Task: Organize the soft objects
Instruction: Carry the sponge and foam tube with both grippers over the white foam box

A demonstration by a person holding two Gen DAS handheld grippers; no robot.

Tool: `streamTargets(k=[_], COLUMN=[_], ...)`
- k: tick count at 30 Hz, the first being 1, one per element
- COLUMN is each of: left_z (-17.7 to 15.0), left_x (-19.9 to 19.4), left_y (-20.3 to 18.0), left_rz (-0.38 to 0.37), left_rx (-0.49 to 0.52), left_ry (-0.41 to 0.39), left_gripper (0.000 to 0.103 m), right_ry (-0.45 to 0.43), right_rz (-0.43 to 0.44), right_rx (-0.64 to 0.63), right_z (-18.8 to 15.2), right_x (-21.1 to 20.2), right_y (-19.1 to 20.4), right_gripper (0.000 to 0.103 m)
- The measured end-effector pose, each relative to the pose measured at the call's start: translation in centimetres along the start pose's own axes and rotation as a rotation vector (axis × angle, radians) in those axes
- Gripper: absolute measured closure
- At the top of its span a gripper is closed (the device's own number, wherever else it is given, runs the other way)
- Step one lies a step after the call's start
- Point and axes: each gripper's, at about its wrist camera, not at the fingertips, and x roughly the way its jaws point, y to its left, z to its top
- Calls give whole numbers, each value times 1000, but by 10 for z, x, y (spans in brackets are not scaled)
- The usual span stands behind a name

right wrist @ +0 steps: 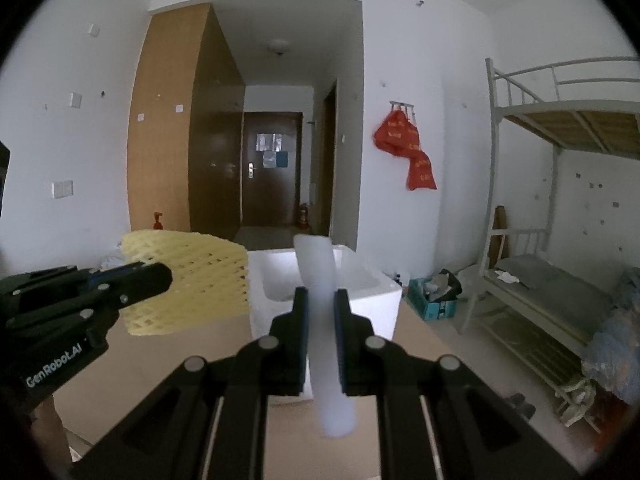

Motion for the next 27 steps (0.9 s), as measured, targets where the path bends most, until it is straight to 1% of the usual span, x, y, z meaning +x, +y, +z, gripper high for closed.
streamTargets(k=[12,19,27], left_z=[27,42,54], left_x=[33,51,79], left_y=[1,1,16], left_rz=[5,10,19], left_rx=[4,11,-5], left_ry=[13,6,26], left_gripper=[98,98,98], right_ry=[-7,-6,10], right_rz=[15,30,50], right_rx=[5,10,19], right_z=[18,28,38], right_x=[24,42,66], right_y=[-10,-16,-19], right_gripper=[88,88,88])
